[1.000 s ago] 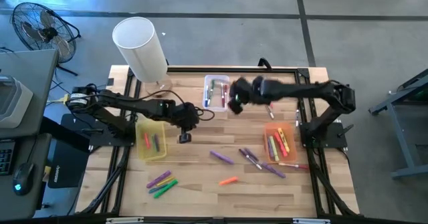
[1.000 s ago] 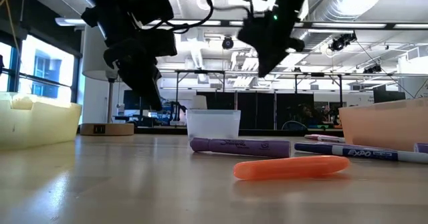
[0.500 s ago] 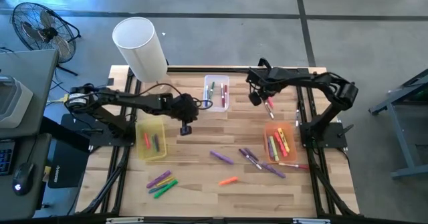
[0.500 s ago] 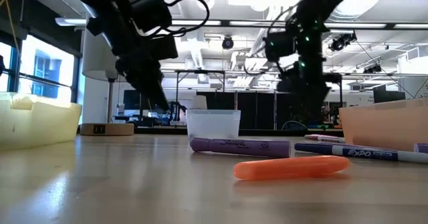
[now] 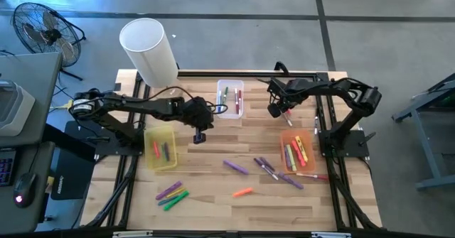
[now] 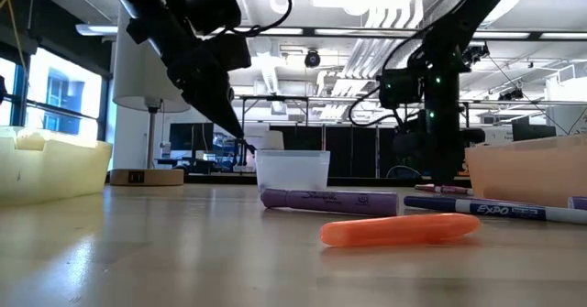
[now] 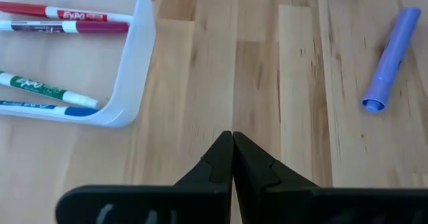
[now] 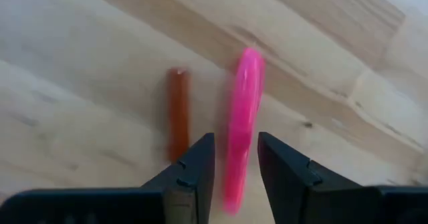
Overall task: Pick & Place Markers
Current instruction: Put the pink pen into the yellow bin
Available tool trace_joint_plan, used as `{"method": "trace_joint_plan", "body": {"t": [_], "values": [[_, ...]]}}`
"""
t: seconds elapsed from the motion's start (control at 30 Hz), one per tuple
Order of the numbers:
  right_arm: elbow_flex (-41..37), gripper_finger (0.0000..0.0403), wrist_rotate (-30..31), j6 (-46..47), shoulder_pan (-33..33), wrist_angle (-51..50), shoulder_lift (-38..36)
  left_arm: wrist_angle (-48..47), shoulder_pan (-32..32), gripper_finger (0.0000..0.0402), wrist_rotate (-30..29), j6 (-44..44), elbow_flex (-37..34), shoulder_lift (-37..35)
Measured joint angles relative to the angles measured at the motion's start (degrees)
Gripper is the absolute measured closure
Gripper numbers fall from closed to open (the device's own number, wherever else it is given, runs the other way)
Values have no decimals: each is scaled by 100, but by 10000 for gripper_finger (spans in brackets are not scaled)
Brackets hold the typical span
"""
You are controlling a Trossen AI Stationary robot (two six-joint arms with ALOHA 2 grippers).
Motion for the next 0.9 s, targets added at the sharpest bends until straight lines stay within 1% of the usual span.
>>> {"method": "trace_joint_plan", "body": {"t": [0.2, 0.3, 0.4, 0.53, 0.77, 0.83, 0.9], "values": [[-234, 301, -29, -100, -141, 350, -18, 3, 0, 401, -4, 0, 1, 0], [-289, 310, -110, -133, -144, 496, -26, 39, 0, 401, -7, 0, 1, 0], [-293, 334, -239, -133, -150, 547, -26, 47, 0, 401, -7, 0, 1, 0], [-296, 377, -234, -135, -146, 557, -26, 49, 0, 401, -9, -2, 1, 0], [-311, 378, -165, -116, -136, 485, -121, 49, 0, 401, 81, -46, 1, 2], [-329, 378, -10, -21, -63, 317, -313, 45, -34, 401, 70, -48, 1, 2], [-328, 378, 165, 61, 45, 97, -665, 22, -140, 401, -73, -48, 1, 2]]}}
